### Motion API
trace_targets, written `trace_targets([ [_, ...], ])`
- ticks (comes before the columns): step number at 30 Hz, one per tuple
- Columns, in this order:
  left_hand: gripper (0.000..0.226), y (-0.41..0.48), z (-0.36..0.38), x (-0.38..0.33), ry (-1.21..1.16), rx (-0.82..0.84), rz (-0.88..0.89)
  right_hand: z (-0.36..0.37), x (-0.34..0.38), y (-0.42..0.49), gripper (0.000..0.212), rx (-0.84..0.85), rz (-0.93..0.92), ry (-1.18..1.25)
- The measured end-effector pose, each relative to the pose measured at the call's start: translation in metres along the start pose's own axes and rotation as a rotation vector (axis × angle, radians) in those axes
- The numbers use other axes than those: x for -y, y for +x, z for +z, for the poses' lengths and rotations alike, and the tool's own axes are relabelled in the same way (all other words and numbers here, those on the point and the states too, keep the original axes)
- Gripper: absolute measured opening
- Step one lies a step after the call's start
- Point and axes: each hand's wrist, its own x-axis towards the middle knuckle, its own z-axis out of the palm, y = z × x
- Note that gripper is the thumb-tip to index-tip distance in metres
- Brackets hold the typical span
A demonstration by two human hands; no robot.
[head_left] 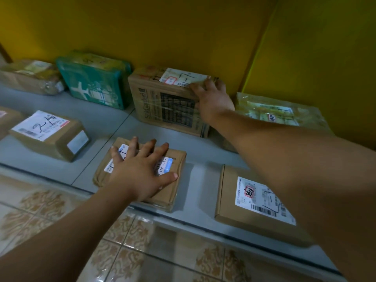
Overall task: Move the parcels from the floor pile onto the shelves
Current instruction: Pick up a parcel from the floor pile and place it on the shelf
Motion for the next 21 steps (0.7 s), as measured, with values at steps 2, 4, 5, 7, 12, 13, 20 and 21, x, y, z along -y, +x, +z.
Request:
trace_targets([
  [2,0.098,0.000,-0.001,0.000,-0.008,0.001,-0.004,0.001,-0.005,-0.006,0.063,0.002,0.006,-0.006],
  [4,0.098,-0.001,-0.002,-0.002,-0.007,0.003,-0.009,0.002,-0.009,-0.013,0.062,-0.006,0.004,-0.004],
  [5,0.098,-0.001,-0.002,-0.002,-0.007,0.004,-0.011,0.001,-0.010,-0.015,0.062,-0.012,-0.002,-0.001],
  [7,0.099,-0.001,-0.003,-0.004,-0.011,0.004,-0.015,-0.002,-0.011,-0.017,0.063,-0.002,-0.014,0.018],
  [12,0.099,0.000,-0.005,-0.006,-0.037,0.006,-0.020,-0.005,-0.015,-0.025,0.073,0.048,-0.017,0.078],
  [13,0.097,0.001,-0.006,-0.007,-0.035,0.006,-0.020,-0.004,-0.019,-0.029,0.074,0.012,-0.010,0.064],
  [20,0.080,0.002,-0.006,-0.009,-0.019,0.018,-0.017,0.008,-0.086,-0.066,0.086,0.087,0.314,0.012],
  [21,0.079,0.002,-0.007,-0.009,-0.021,0.017,-0.015,0.012,-0.091,-0.068,0.086,0.137,0.334,0.026],
])
